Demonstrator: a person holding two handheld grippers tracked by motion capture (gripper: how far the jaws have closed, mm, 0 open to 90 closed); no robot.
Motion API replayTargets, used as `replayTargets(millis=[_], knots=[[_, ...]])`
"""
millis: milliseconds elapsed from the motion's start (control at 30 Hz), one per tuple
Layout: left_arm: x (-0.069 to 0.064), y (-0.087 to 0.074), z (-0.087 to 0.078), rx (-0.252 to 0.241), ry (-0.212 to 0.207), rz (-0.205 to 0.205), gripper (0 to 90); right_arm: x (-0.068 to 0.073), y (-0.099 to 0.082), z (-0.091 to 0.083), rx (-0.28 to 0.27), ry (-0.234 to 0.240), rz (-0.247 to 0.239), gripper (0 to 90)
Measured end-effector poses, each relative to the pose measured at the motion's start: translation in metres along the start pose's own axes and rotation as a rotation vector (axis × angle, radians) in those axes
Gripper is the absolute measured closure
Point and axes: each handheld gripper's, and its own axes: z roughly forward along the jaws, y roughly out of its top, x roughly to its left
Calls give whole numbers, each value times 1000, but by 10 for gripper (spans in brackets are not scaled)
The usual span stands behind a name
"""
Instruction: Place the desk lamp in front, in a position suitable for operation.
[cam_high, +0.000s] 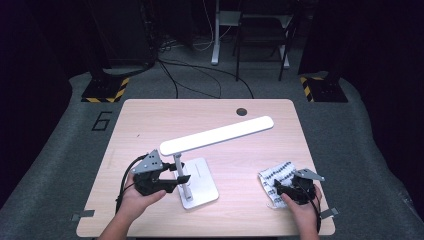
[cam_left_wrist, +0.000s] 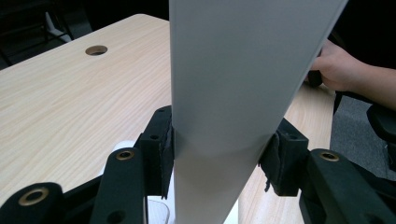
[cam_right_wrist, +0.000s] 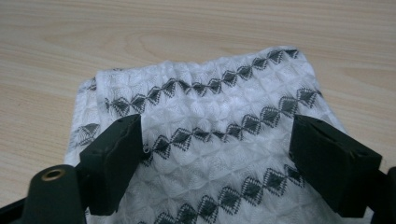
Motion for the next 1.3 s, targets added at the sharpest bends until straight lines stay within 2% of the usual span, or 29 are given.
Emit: replayTargets(millis=[167,367,500,600,700,867,900,933,967,1000,1033,1100,1133,1167,1300], knots=[[0,0,0,4,-5,0,512,2,-2,2,10,-1,-8,145],[1,0,0,-4,-6,-5,511,6,-3,6,29,-10,-64,116],[1,0,0,-3,-8,-5,510,6,-3,6,32,-10,-60,118],[1,0,0,-3,-5,-3,509,6,-2,6,31,-10,-58,152],[1,0,1,-4,-6,-4,509,8,-2,5,33,-7,-68,240],[2,0,1,-5,-7,-1,510,12,-1,3,25,32,-101,442],[2,0,1,-5,-7,-1,510,12,-1,3,25,32,-101,442],[2,-1,1,-8,-7,-1,510,14,-1,2,23,42,-97,511],[2,-1,1,-8,-7,-1,510,14,-1,2,23,42,-97,511],[2,-1,1,-8,-7,2,511,17,-1,1,28,56,-97,592],[1,-1,1,-9,-5,3,512,16,-1,1,26,68,-115,626],[1,-1,1,-10,-4,4,513,19,0,1,35,79,-116,713],[1,-1,1,-10,-4,4,514,19,0,1,35,79,-116,713],[1,-1,1,-10,-7,6,515,21,0,1,37,92,-125,764],[1,-2,1,-16,-6,11,517,20,1,1,39,118,-85,789]])
